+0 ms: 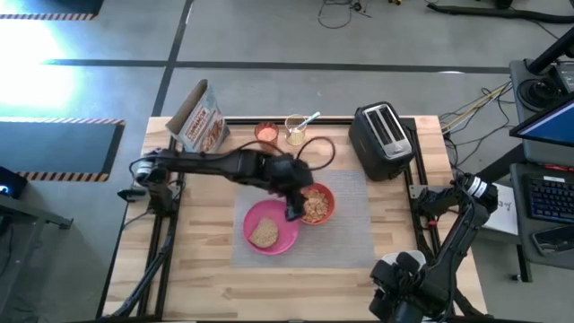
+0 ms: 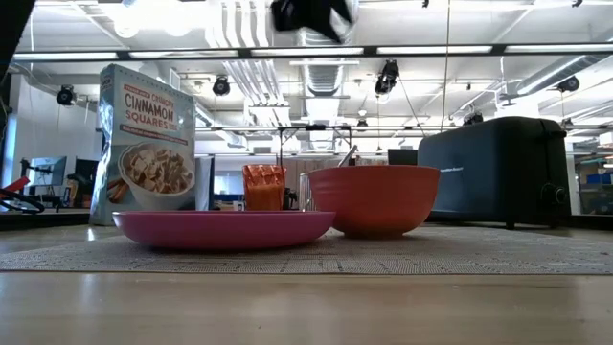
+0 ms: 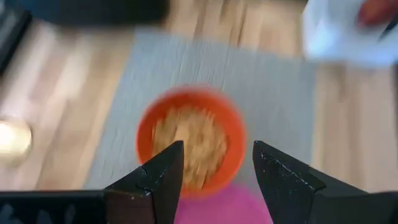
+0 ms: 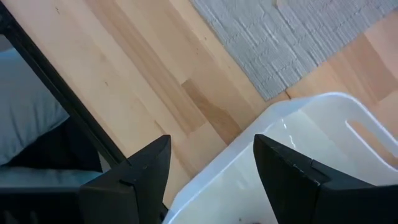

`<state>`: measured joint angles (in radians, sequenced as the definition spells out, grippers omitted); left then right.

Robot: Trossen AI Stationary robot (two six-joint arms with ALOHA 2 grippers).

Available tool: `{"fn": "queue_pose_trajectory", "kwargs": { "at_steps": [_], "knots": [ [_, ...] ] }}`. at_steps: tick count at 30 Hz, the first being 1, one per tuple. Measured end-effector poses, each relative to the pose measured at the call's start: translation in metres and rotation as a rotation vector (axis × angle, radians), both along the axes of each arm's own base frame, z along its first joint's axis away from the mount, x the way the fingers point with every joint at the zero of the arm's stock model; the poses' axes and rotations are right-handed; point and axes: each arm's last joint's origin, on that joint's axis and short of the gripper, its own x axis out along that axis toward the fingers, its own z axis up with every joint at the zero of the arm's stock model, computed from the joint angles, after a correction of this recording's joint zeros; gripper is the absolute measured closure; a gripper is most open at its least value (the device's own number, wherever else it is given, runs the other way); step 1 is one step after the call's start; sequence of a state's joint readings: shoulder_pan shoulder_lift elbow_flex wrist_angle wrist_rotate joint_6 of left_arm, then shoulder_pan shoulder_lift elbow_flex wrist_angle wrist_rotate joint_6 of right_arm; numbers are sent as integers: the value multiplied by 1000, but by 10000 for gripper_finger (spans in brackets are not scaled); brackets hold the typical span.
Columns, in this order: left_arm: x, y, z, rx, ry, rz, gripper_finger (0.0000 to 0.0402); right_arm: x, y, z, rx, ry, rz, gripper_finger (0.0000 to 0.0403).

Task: Arrange a breakfast setting
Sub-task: Put the apple on the gray table mat to the bottom of the orange bowl

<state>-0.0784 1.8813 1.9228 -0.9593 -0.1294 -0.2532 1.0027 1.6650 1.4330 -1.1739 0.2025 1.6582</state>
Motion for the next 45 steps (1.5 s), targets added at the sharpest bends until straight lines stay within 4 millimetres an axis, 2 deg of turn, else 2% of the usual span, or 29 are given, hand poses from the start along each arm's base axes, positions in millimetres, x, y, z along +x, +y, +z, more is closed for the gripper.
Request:
{"fn": "queue_pose_trajectory", "kwargs": {
  "at_steps": [5, 7, 8, 9, 11, 15, 17, 20, 23, 26, 31, 35, 38, 45],
  "knots": [
    [33, -3, 49, -6, -216, -11, 226, 1, 0, 0, -3, -1, 11, 183],
    [51, -3, 62, 124, -396, -88, 226, 1, 0, 0, -10, -7, 23, 183],
    [52, -1, 67, 192, -478, -130, 226, 1, -1, 0, -16, -10, 23, 183],
    [48, 0, 62, 236, -451, -152, 226, 1, -1, 0, -23, -25, 17, 183],
    [30, 9, 66, 268, -410, -94, 226, 2, -1, -1, -34, -60, -14, 183],
    [-27, 41, 69, 294, -316, 224, 226, 1, 0, -1, -36, -71, -16, 183],
    [-56, 48, 55, 293, -284, 329, 226, 0, 0, -2, -49, -65, 21, 183],
    [-98, 46, 27, 272, -340, 390, 226, 0, -1, -3, -61, -61, 51, 183],
    [-140, 46, 2, 221, -509, 421, 226, 0, -1, -4, -63, -59, 46, 183],
    [-176, 46, -32, 181, -675, 430, 226, 0, -1, -4, -58, -60, 33, 183],
    [-225, 44, -100, 141, -854, 439, 226, 0, -1, -4, -57, -61, 32, 183],
    [-250, 42, -148, 152, -924, 373, 226, 0, -1, -4, -54, -62, 23, 183],
    [-265, 42, -166, 211, -1023, 356, 226, 0, -1, -4, -51, -62, 8, 183],
    [-263, 46, -170, 319, -825, 452, 226, 0, -1, -4, -54, -59, 7, 183]
  ]
}}
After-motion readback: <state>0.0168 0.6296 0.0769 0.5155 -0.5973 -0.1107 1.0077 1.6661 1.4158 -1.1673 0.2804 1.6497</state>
